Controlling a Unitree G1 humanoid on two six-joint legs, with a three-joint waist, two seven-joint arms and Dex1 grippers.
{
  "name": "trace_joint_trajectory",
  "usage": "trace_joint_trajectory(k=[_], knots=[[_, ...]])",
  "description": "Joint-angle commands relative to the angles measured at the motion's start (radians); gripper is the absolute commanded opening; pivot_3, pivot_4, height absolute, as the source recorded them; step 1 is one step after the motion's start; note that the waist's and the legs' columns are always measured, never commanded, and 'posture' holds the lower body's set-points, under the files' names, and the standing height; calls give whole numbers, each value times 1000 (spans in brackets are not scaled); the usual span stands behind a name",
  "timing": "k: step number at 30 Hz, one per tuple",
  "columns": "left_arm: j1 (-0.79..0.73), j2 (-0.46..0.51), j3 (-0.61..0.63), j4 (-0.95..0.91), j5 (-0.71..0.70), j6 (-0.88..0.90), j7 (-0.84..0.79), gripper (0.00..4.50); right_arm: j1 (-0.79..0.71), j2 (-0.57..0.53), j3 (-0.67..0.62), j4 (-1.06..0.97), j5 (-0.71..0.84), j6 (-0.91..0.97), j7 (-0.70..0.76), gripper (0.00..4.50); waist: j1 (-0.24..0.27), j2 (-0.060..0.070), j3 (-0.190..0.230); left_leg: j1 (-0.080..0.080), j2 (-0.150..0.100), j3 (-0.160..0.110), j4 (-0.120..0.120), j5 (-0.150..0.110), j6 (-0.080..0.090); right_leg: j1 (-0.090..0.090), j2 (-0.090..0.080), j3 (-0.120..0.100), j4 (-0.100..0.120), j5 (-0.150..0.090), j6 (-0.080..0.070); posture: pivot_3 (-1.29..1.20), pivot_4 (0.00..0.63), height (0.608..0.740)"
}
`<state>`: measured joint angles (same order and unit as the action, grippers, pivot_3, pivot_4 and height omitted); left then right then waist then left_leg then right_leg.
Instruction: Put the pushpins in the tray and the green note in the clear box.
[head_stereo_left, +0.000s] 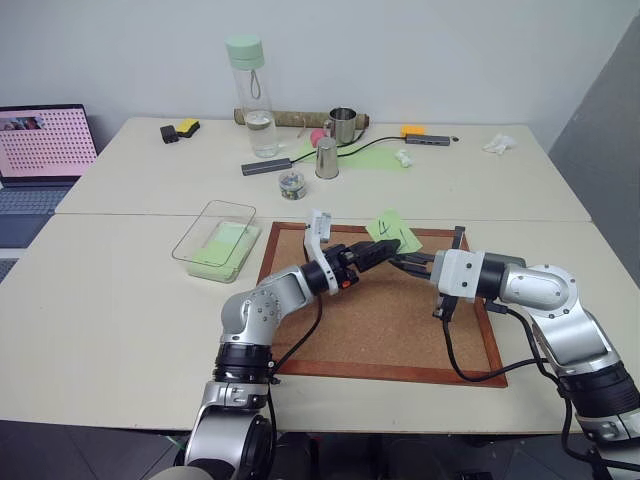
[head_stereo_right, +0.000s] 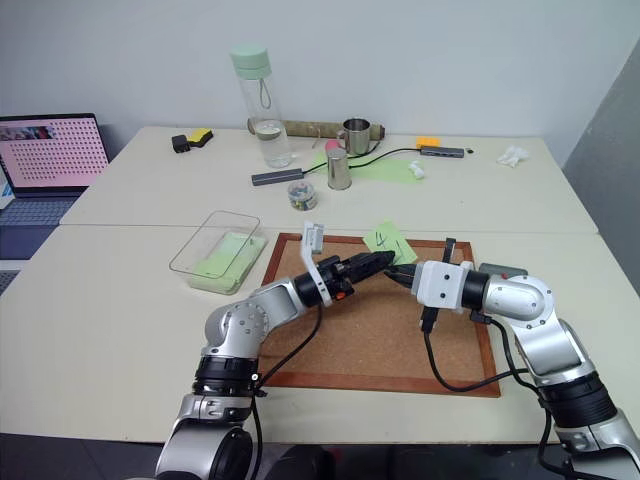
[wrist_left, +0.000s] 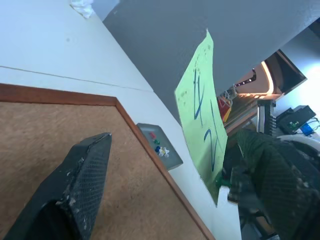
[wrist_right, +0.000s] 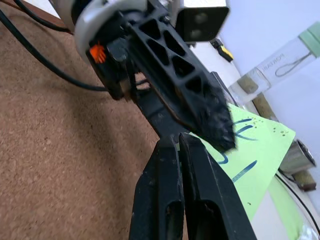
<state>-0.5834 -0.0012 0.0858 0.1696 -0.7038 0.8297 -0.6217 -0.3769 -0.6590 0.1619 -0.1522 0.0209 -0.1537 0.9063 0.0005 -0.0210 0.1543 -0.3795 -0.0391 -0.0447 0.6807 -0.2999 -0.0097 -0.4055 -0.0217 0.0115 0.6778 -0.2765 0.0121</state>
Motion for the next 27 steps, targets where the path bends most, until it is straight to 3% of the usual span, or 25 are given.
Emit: trace_joint_trajectory(k=[1, 21, 27], knots=[[-32, -5, 5, 6, -7, -32, -14, 3652, -21, -1, -5, -24, 1, -19, 1, 0, 0, 0, 0, 0, 0, 0, 0, 0, 0, 0, 0, 0, 0, 0, 0, 0, 150, 740], [4, 24, -10, -19, -5, -46, -38, 10, -48, 18, 4, 1, 3, -19, -7, 0, 0, 0, 0, 0, 0, -1, 0, 0, -1, 0, 0, 0, 0, 0, 0, 0, 150, 740], [14, 26, -34, 5, 50, -104, -21, 10, -43, 30, -11, -21, 35, 0, -11, 0, 0, 0, 0, 0, 0, -1, 0, 0, -1, 0, 0, 0, 0, 0, 0, 0, 150, 740]])
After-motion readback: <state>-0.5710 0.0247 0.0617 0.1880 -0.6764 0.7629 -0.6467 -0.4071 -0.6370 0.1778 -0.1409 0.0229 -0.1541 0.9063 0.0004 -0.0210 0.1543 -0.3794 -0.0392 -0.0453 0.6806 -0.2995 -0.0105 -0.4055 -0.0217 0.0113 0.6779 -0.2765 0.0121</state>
